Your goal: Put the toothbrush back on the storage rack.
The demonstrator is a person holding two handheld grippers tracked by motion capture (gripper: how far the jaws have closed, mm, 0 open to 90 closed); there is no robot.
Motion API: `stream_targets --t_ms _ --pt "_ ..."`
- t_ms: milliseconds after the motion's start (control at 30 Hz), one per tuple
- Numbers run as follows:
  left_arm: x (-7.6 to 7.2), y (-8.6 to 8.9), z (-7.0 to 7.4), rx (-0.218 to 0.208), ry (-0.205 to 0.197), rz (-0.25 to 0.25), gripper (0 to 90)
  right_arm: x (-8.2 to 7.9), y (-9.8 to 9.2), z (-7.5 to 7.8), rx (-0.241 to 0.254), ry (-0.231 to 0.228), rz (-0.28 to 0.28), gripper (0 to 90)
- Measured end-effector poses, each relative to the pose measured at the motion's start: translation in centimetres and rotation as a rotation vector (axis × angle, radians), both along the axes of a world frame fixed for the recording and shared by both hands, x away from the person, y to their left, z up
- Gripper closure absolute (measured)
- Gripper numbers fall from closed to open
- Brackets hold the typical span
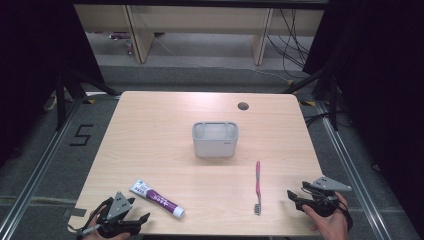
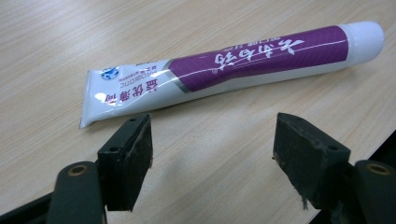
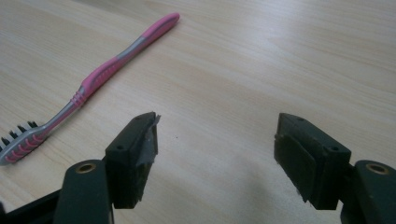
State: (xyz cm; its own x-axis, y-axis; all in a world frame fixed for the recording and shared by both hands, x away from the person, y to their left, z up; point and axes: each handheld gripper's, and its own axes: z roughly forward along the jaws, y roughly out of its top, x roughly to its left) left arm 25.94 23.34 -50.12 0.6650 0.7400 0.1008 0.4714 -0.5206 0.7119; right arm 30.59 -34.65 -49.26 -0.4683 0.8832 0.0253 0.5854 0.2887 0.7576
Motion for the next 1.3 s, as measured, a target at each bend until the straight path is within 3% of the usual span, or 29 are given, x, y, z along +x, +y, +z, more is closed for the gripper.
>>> stream_targets --t_ms 33,67,100,167,267,300,533,633,700,767,867,900,933,1000,1067,1133,1167,1233,1300 --pt "0.0 -0.1 -0.1 -0.019 -0.005 0.014 28.3 0.0 0.1 0.0 0.010 0.015 -0.001 30.9" --pt "0.4 0.2 0.0 0.024 -0.033 -0.033 28.2 0.0 0.1 0.0 -0.007 0.005 0.002 30.9" --pt "0.1 0.0 0.0 -0.007 -0.014 -0.006 28.3 0.1 0.1 0.0 -0.010 0.005 0.006 30.9" --pt "-0.1 -0.1 -0.1 -0.024 0.006 0.014 28.3 0.2 0.2 -0.1 0.007 0.006 0.008 30.8" --pt "0.0 0.0 -0.1 -0.006 -0.003 0.003 27.9 0.2 0.2 0.0 0.015 0.005 0.007 30.8" --pt "0.0 -0.1 -0.2 -0.027 -0.004 0.020 27.7 0.3 0.2 0.0 0.007 -0.002 0.011 30.8" --pt "0.0 0.0 -0.1 -0.025 -0.001 0.010 25.5 0.7 0.8 0.1 0.005 -0.002 0.026 31.0" --pt "-0.1 -0.2 -0.2 -0.067 0.009 0.036 22.7 0.9 1.1 0.2 0.000 -0.001 0.027 31.0" --pt "0.0 -0.2 -0.2 -0.068 0.016 0.033 21.2 1.0 1.4 0.3 0.027 0.015 0.029 31.0" --pt "0.1 -0.1 -0.2 -0.066 0.009 0.034 20.1 1.2 1.5 0.4 0.023 0.015 0.044 32.3" --pt "0.3 0.1 0.0 -0.021 0.001 0.001 19.8 1.1 1.9 0.7 0.022 0.032 0.042 34.0" --pt "0.2 0.0 -0.2 -0.052 -0.003 0.017 19.8 1.3 2.0 0.6 0.011 0.013 0.057 35.1" --pt "0.0 -0.2 -0.2 -0.073 0.020 0.037 19.8 1.4 2.1 0.6 -0.007 -0.006 0.068 36.2" --pt "0.1 0.0 -0.1 -0.045 0.016 0.021 19.7 1.5 2.3 0.7 -0.014 -0.007 0.085 37.9" --pt "0.1 -0.1 -0.1 -0.051 0.017 0.029 19.7 1.6 2.4 0.8 -0.027 -0.017 0.090 38.7" --pt "0.1 -0.1 -0.2 -0.060 0.010 0.032 19.7 2.0 2.7 0.8 -0.010 0.011 0.118 41.3" --pt "0.1 -0.1 -0.2 -0.059 0.010 0.031 19.7 1.9 3.0 0.8 -0.022 0.008 0.089 41.6" --pt "0.0 0.0 -0.1 -0.039 0.021 0.024 19.7 2.4 3.2 0.8 -0.028 0.011 0.120 42.9" --pt "0.0 -0.1 -0.2 -0.054 0.021 0.029 19.7 2.4 3.5 0.9 -0.019 0.021 0.100 43.6"
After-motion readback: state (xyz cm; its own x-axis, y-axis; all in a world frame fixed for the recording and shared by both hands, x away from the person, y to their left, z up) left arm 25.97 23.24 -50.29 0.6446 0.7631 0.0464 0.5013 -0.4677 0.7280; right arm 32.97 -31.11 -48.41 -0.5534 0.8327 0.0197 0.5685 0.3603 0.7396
